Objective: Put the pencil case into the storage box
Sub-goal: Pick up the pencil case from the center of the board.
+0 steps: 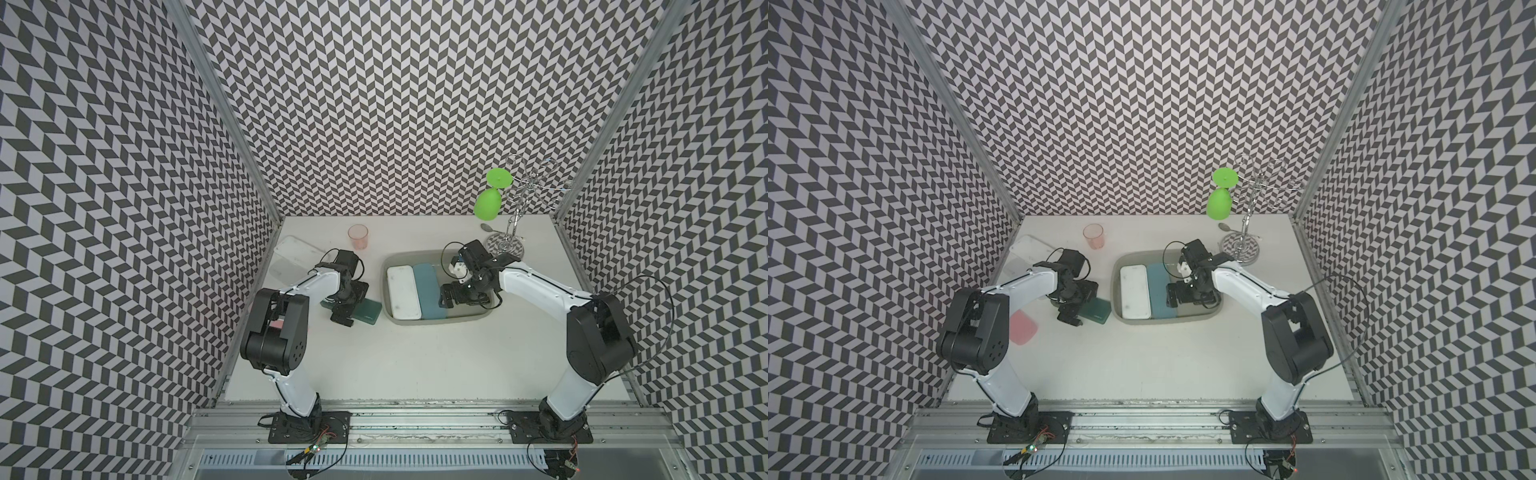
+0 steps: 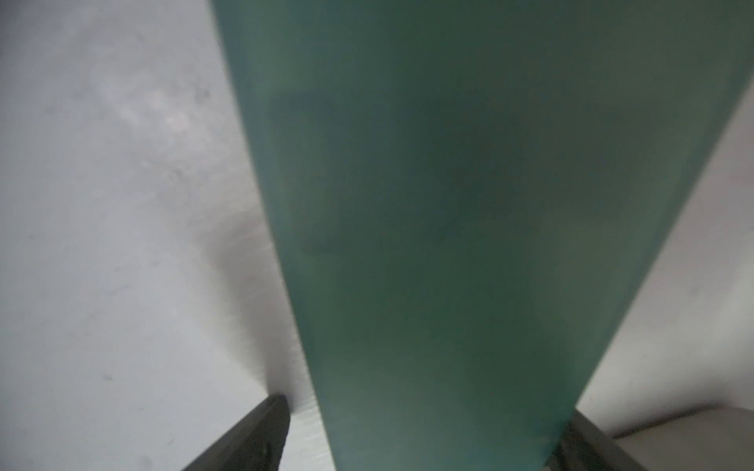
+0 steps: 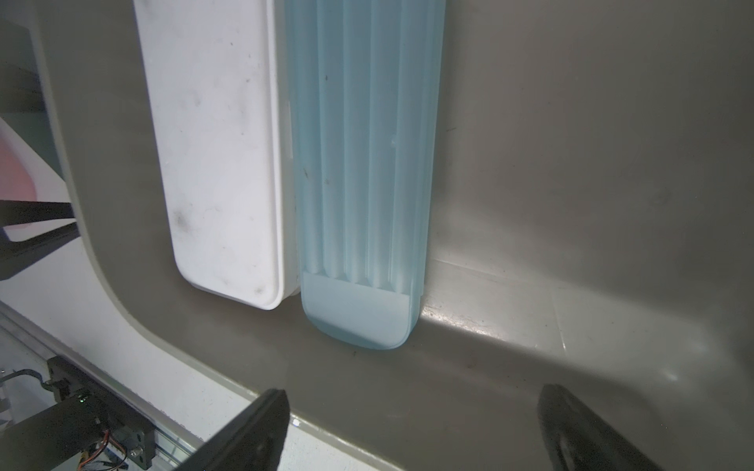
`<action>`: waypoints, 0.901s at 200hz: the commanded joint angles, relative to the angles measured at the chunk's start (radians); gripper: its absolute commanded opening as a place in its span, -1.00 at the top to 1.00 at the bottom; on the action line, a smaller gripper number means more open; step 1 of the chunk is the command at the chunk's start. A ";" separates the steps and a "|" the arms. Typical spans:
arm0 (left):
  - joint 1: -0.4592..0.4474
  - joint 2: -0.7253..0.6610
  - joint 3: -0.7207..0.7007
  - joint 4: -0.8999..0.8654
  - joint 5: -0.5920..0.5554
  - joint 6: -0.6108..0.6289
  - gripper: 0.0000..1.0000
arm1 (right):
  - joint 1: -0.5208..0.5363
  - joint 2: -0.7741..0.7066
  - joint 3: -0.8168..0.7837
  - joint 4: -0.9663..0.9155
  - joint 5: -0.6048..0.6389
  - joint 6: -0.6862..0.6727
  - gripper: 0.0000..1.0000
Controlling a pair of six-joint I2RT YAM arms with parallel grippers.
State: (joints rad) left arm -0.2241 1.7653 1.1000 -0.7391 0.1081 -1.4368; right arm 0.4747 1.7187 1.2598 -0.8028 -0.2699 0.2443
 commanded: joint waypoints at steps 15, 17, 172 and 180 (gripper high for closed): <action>0.014 0.084 0.019 0.003 0.010 0.096 -1.00 | -0.006 -0.059 -0.037 0.051 -0.005 0.020 -0.99; 0.014 0.090 0.023 -0.001 0.010 0.106 -1.00 | -0.006 -0.059 -0.038 0.052 -0.005 0.021 -0.99; -0.038 -0.021 0.223 -0.304 -0.267 0.814 -0.34 | -0.058 -0.102 -0.072 0.074 -0.020 0.069 -0.99; -0.057 -0.021 0.274 -0.331 -0.296 0.843 -0.34 | -0.071 -0.103 -0.073 0.074 -0.027 0.070 -0.99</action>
State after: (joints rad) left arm -0.2409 1.8065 1.2320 -0.9745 -0.0196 -0.7311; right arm 0.4328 1.6531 1.1915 -0.7547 -0.2821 0.3000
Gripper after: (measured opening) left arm 0.737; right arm 0.995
